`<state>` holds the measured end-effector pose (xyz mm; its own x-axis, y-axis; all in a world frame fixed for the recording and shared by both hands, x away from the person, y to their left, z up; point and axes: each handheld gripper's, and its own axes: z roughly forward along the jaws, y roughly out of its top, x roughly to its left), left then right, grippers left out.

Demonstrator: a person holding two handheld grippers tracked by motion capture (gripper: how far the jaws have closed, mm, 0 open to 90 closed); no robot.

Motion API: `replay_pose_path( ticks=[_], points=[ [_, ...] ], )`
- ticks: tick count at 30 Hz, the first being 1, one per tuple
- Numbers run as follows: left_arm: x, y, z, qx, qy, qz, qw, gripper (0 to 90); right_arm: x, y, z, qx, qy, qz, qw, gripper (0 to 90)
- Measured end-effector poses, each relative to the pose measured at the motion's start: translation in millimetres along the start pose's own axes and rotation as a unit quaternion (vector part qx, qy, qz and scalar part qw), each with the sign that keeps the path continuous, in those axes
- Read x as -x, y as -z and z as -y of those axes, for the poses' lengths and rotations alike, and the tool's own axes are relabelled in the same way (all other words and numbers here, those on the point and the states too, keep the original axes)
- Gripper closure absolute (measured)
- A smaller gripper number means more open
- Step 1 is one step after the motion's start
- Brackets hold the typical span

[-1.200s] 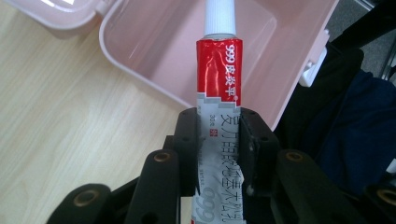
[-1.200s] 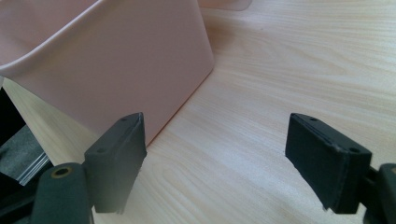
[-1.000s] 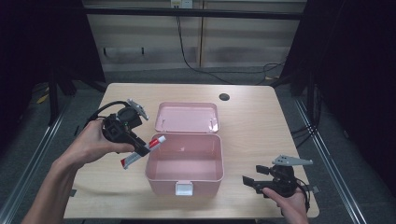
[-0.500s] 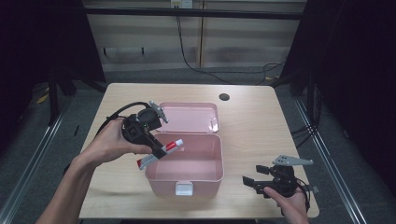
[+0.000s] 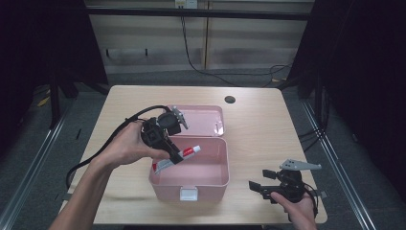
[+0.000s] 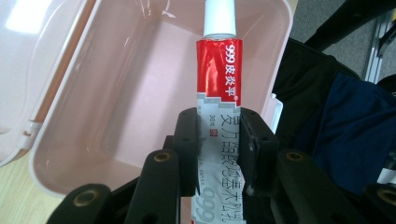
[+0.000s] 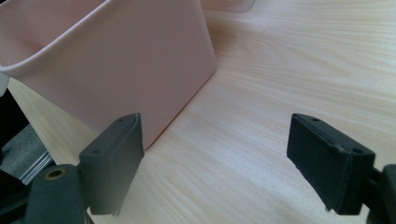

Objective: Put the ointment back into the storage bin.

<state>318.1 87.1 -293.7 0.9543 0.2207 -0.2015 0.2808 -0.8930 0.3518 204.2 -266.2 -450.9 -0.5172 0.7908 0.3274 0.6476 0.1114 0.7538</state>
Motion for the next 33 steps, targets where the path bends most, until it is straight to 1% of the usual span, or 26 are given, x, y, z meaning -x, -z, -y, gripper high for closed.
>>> replay_pose_path(
  ticks=[1, 3, 5, 7, 8, 10, 11, 12, 13, 14, 15, 16, 19, 20, 21, 22, 24, 25, 27, 29, 32, 33],
  points=[
    [1.2, -1.5, -1.0, -0.002, -0.002, 0.003, 1.0, 70.7, 0.0, -0.2, 0.0, 0.0, 0.0, 0.0, 1.0, 18.4],
    [2.8, -3.5, -3.6, -0.007, -0.006, -0.004, 1.0, 70.7, 0.1, -0.4, 0.0, 0.0, 0.001, 0.0, 1.0, 18.4],
    [4.0, -5.5, -7.9, -0.017, -0.019, -0.005, 0.9997, 70.7, 0.5, -0.5, 0.0, 0.0, 0.001, 0.0, 1.0, 18.4],
    [5.7, -8.3, -10.9, -0.01, -0.022, -0.003, 0.9997, 70.7, 0.2, -0.4, 0.0, 0.0, 0.001, 0.0, 1.0, 18.4],
    [5.6, -9.7, -11.7, -0.01, -0.019, 0.003, 0.9998, 70.7, 0.1, -0.3, 0.1, 0.0, 0.0, 0.0, 1.0, 18.4],
    [4.4, -14.2, -12.7, -0.015, -0.023, -0.003, 0.9996, 70.7, 0.1, -0.1, 0.1, 0.0, -0.001, 0.001, 1.0, 18.4],
    [4.4, -16.6, -12.8, -0.015, -0.021, -0.002, 0.9997, 70.7, 0.2, 0.0, 0.2, 0.0, -0.001, 0.001, 1.0, 18.4],
    [3.8, -19.0, -13.3, -0.018, -0.025, -0.002, 0.9995, 70.7, 0.4, -0.1, 0.2, 0.0, 0.0, 0.001, 1.0, 18.4],
    [3.8, -19.0, -13.3, -0.018, -0.025, -0.002, 0.9995, 70.7, 0.4, -0.2, 0.2, 0.0, 0.0, 0.001, 1.0, 18.3],
    [5.0, -23.7, -14.2, -0.02, -0.027, 0.001, 0.9994, 70.7, 0.3, -0.3, 0.2, -0.001, 0.0, 0.001, 1.0, 18.4],
    [4.6, -25.0, -15.1, -0.024, -0.031, 0.004, 0.9992, 70.7, 0.3, -0.3, 0.2, -0.001, 0.001, 0.001, 1.0, 18.3],
    [4.8, -27.3, -15.2, -0.024, -0.03, 0.002, 0.9993, 70.7, 0.2, -0.4, 0.1, -0.001, 0.001, 0.001, 1.0, 18.4],
    [3.3, -31.5, -15.9, -0.026, -0.032, 0.006, 0.9991, 70.6, 0.1, -0.4, 0.2, -0.001, 0.0, 0.001, 1.0, 18.4],
    [2.3, -34.6, -16.9, -0.037, -0.039, 0.009, 0.9985, 70.7, 0.1, -0.5, 0.2, -0.001, 0.0, 0.001, 1.0, 18.4],
    [2.6, -36.6, -17.0, -0.036, -0.04, 0.006, 0.9985, 70.6, 0.0, -0.4, 0.2, -0.001, 0.0, 0.001, 1.0, 18.4],
    [2.8, -39.4, -17.0, -0.035, -0.04, 0.006, 0.9986, 70.6, 0.1, -0.4, 0.3, -0.001, 0.0, 0.0, 1.0, 18.3],
    [2.4, -43.5, -17.8, -0.041, -0.044, 0.009, 0.9982, 70.7, 0.2, -0.5, 0.2, -0.001, 0.0, 0.001, 1.0, 18.4],
    [2.4, -43.5, -17.8, -0.041, -0.044, 0.009, 0.9982, 70.6, 0.4, -0.5, 0.2, -0.002, 0.0, 0.001, 1.0, 18.3],
    [1.3, -50.7, -18.1, -0.04, -0.04, 0.014, 0.9983, 70.6, 0.4, -0.7, 0.3, -0.003, 0.0, 0.001, 1.0, 18.3],
    [1.0, -54.6, -18.8, -0.051, -0.045, 0.014, 0.9976, 70.6, 0.3, -0.6, 0.3, -0.003, 0.001, 0.001, 1.0, 18.3],
    [0.7, -59.8, -19.7, -0.056, -0.05, 0.017, 0.9971, 70.6, 0.2, -0.6, 0.3, -0.003, -0.001, 0.002, 1.0, 18.3],
    [0.3, -62.3, -19.8, -0.056, -0.044, 0.019, 0.9973, 70.6, 0.3, -0.6, 0.3, -0.003, 0.0, 0.001, 1.0, 18.3]
  ],
)
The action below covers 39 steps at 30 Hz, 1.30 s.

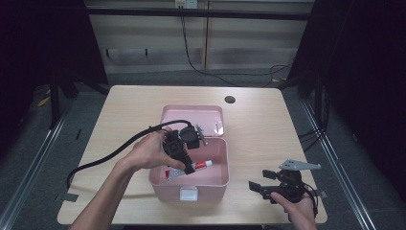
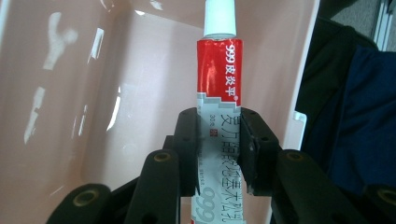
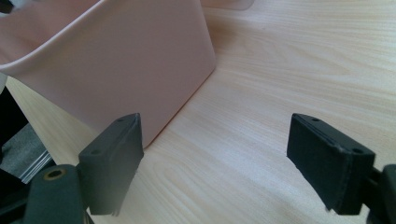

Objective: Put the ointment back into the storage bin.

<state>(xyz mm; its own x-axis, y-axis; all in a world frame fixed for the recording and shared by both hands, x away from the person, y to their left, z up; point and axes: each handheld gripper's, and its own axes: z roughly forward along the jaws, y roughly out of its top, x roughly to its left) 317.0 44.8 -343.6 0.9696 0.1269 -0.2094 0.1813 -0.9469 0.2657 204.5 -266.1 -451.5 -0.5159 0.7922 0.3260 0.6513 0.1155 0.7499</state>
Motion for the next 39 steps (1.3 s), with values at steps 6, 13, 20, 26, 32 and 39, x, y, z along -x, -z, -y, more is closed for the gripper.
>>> replay_pose_path(
  ticks=[6, 13, 20, 26, 32, 39],
  points=[
    [-3.4, -14.6, -3.3, -0.02, -0.003, 0.008, 0.9998, 70.6, 0.2, 0.0, 0.5, 0.0, 0.003, 0.002, 1.0, 18.3],
    [-6.6, -28.8, -7.2, -0.037, -0.005, 0.029, 0.9989, 70.6, 0.0, -0.1, 0.5, -0.002, -0.002, 0.002, 1.0, 18.3],
    [-8.1, -39.1, -9.2, -0.043, -0.006, 0.037, 0.9984, 70.5, 0.4, -0.9, 0.7, -0.006, -0.002, 0.002, 1.0, 18.4],
    [-8.4, -46.4, -7.8, -0.057, -0.013, 0.046, 0.9973, 70.5, 0.6, -1.2, 0.8, -0.007, -0.002, 0.003, 1.0, 18.6],
    [-15.5, -52.5, -5.7, -0.055, -0.006, 0.063, 0.9965, 70.5, 0.4, -1.2, 0.8, -0.008, -0.003, 0.002, 1.0, 18.5],
    [-18.7, -59.7, 2.3, -0.067, 0.003, 0.062, 0.9958, 70.5, 0.9, -1.4, 0.7, -0.008, -0.006, 0.005, 0.9999, 18.4]
  ],
)
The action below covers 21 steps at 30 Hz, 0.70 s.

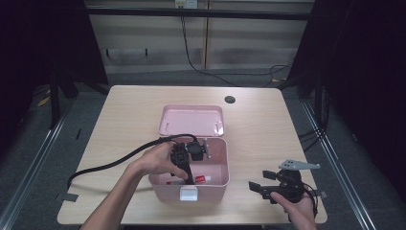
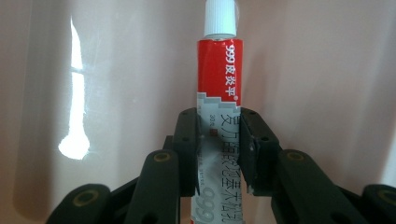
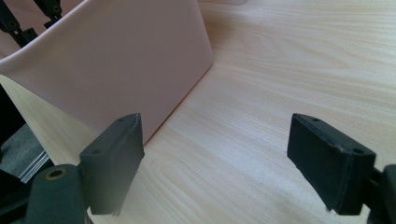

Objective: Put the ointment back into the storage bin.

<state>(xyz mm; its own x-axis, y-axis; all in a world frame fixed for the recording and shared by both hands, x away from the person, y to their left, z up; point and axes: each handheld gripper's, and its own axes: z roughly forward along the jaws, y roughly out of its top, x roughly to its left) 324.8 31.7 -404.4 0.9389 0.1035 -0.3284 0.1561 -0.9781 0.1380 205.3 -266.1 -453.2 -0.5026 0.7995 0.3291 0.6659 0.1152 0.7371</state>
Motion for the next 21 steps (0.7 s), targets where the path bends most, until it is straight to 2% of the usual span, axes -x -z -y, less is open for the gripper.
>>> replay_pose_path(
  ticks=[21],
  points=[
    [-6.0, -28.2, -11.1, -0.017, -0.007, 0.023, 0.9996, 70.1, 0.0, 0.2, 0.0, -0.001, 0.001, 0.001, 1.0, 18.0]
  ],
)
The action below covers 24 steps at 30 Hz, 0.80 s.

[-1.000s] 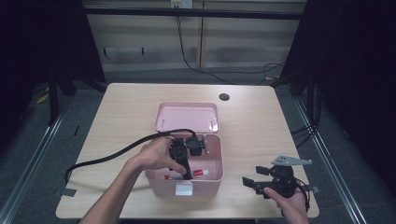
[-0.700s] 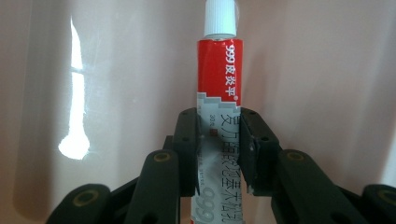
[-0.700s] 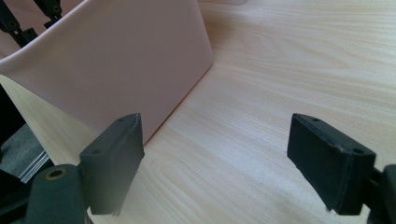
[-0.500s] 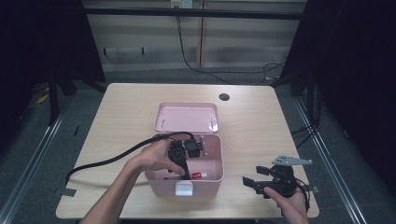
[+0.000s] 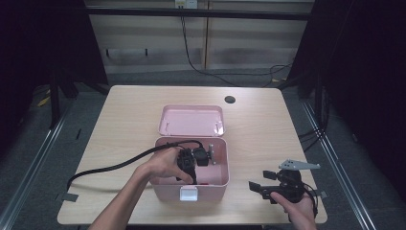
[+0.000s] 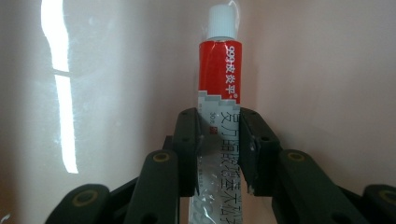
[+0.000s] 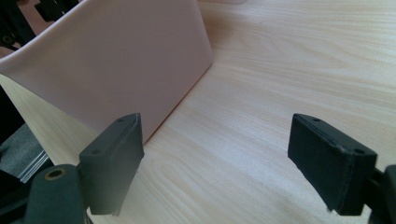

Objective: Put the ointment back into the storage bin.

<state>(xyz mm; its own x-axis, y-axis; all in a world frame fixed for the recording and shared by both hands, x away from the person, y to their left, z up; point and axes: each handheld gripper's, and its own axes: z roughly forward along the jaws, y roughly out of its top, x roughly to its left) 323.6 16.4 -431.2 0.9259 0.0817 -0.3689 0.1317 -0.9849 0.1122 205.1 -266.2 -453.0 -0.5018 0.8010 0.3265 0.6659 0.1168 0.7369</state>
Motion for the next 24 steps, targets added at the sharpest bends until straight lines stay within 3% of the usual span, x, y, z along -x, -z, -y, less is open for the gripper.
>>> replay_pose_path(
  ticks=[15, 17, 24],
  points=[
    [-12.0, -19.2, -5.5, -0.02, 0.005, 0.017, 0.9996, 70.1, -0.2, -0.1, -0.2, 0.0, 0.003, -0.002, 1.0, 17.8],
    [-14.3, -18.3, -5.4, -0.016, 0.008, 0.024, 0.9996, 70.5, -0.1, -0.4, -0.2, 0.0, 0.004, -0.002, 1.0, 17.8],
    [-13.7, -15.7, -5.4, -0.008, 0.017, 0.018, 0.9997, 69.0, 0.0, -0.5, -0.3, 0.0, 0.003, -0.002, 1.0, 17.8]
  ],
)
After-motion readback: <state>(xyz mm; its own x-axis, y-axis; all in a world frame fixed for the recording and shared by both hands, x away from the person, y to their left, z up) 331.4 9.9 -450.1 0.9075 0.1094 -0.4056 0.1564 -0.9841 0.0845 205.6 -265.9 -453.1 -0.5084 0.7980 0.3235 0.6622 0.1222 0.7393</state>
